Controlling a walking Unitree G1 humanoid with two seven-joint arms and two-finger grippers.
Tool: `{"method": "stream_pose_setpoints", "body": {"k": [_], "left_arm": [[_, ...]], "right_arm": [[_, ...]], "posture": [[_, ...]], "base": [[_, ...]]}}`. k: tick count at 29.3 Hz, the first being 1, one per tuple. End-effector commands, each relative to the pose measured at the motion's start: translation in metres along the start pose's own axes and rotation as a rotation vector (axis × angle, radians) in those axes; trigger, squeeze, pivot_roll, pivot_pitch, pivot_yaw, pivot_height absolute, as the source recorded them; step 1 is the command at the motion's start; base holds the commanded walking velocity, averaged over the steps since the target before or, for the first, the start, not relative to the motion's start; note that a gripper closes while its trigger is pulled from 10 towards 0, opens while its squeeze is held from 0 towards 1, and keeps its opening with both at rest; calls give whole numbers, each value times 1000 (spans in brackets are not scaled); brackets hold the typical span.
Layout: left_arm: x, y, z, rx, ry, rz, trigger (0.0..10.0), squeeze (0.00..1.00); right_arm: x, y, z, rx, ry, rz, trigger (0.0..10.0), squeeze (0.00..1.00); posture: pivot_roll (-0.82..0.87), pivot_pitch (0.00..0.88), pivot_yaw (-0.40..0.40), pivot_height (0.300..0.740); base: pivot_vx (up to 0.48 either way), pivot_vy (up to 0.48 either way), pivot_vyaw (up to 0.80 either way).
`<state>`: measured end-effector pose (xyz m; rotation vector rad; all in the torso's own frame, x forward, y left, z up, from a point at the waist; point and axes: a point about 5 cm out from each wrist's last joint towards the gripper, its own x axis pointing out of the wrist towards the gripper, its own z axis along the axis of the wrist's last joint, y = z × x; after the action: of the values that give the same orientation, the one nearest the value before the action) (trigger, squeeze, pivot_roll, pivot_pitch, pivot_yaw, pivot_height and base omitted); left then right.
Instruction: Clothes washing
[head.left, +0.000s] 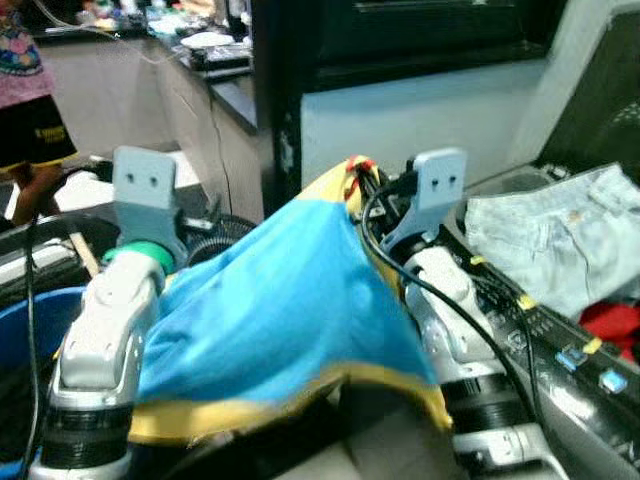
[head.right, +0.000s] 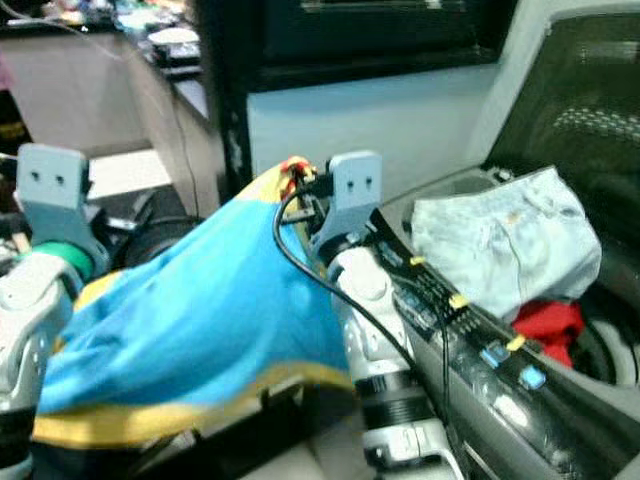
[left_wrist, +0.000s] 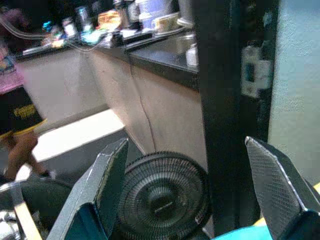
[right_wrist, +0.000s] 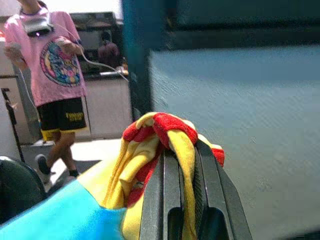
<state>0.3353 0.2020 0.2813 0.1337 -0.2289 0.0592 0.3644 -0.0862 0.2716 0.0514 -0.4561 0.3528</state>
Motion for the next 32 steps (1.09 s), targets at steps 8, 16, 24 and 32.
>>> {"method": "stream_pose_setpoints", "body": {"k": [8,16,24,32], "left_arm": [[6,-13,9,20,-15,-82,10000,0],[5,-13,12,28,-30,-86,10000,0],[4,-17,30,-34,-144,-109,10000,0],[3,-15,42,-85,-203,-95,10000,0]], "right_arm": [[4,-5,12,-3,-48,-34,10000,0],[8,-6,15,6,-58,-35,10000,0],[27,-12,46,47,-160,-47,10000,0],[32,-10,58,55,-197,-32,10000,0]], "posture": [[165,0,134,740],[167,0,106,740],[146,0,66,740],[138,0,48,740]], "base": [[0,0,-800],[0,0,-800],[0,0,-800],[0,0,-800]]}}
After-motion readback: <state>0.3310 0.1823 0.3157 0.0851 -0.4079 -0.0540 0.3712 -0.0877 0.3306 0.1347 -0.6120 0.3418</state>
